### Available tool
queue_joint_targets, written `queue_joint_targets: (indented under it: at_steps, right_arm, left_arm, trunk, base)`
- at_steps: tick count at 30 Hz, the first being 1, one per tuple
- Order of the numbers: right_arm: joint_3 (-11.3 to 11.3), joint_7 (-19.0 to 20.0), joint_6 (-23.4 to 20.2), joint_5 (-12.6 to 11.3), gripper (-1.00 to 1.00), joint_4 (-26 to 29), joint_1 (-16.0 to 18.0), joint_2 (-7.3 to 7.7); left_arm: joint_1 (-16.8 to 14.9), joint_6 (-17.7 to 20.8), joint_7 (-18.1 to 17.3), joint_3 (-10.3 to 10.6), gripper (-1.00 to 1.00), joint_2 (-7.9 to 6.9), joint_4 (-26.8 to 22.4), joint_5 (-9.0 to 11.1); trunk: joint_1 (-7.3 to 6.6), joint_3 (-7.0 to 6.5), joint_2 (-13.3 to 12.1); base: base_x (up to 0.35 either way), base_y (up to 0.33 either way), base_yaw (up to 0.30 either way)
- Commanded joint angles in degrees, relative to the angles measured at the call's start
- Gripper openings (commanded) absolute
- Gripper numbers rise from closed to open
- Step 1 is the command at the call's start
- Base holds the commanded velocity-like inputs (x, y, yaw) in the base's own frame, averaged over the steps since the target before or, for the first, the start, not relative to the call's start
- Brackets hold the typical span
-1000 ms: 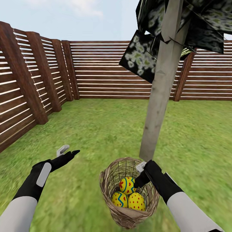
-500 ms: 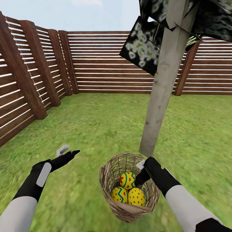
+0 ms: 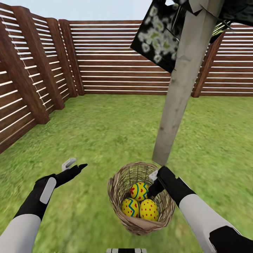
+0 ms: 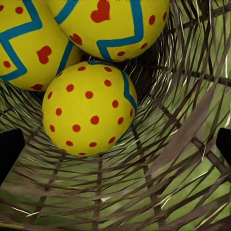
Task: Take the three Easter eggs out of the wicker basket on the lawn in the garden, then place them on the lawn next to a single tree (choose any tree) so that all three eggs are next to the same tree and none are left in the basket.
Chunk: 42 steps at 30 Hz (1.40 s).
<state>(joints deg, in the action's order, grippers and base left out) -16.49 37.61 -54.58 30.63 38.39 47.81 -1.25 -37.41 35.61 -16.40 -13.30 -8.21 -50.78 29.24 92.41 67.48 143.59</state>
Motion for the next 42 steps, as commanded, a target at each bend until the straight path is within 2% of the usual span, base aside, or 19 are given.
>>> queue_joint_targets:
  at_steps: [1,3,7,12,16,26,31,32,42]
  right_arm:
    - [-0.1,0.5,0.0,0.6,1.00,0.1,0.1,-0.01]
    - [-0.1,0.5,0.1,0.5,1.00,0.2,0.1,-0.04]
    - [-1.4,0.6,1.4,0.5,1.00,0.4,0.2,-0.48]
    - [-1.6,0.4,0.8,0.4,1.00,0.0,0.3,-0.50]
    - [-1.8,0.2,0.7,0.5,1.00,-0.3,0.4,-0.50]
    - [-2.1,0.3,0.7,0.5,1.00,-0.2,0.3,-0.42]
    - [-3.6,0.4,1.0,0.5,1.00,-0.1,0.4,-0.42]
    - [-4.4,0.4,1.0,0.5,1.00,-0.1,0.4,-0.42]
    - [-4.7,0.3,1.0,0.6,1.00,-0.2,0.4,-0.42]
  left_arm:
    - [0.0,0.4,-0.1,-0.1,1.00,0.03,0.0,0.2]
    - [0.0,0.4,-0.1,-0.1,1.00,0.03,0.0,0.2]
    - [0.3,0.4,-0.1,-0.2,1.00,-0.07,-0.2,0.3]
    - [0.7,0.4,-0.1,-0.3,1.00,-0.13,-0.3,0.4]
    - [0.8,0.4,-0.1,-0.3,1.00,-0.18,-0.3,0.4]
    - [0.8,0.5,-0.2,-0.4,1.00,-0.23,-0.3,0.4]
    - [0.8,0.4,-0.1,-0.4,1.00,-0.23,-0.3,0.4]
    - [0.8,0.4,-0.1,-0.4,1.00,-0.23,-0.3,0.4]
    - [0.8,0.4,-0.1,-0.4,1.00,-0.23,-0.3,0.4]
  trunk:
    - [0.01,0.28,0.0]
    - [0.06,0.72,0.1]
    - [0.07,0.71,0.1]
    - [0.07,0.71,0.1]
    - [0.17,1.60,0.1]
    - [0.25,2.26,0.2]
    - [0.30,2.71,0.2]
    - [0.30,2.71,0.2]
    - [0.56,4.92,0.3]
  base:
    - [0.000,0.000,0.000]
    - [0.000,0.000,0.000]
    - [0.000,0.000,0.000]
    - [0.000,0.000,0.000]
    - [0.000,0.000,0.000]
    - [0.000,0.000,0.000]
    - [0.000,0.000,0.000]
    - [0.000,0.000,0.000]
    - [0.000,0.000,0.000]
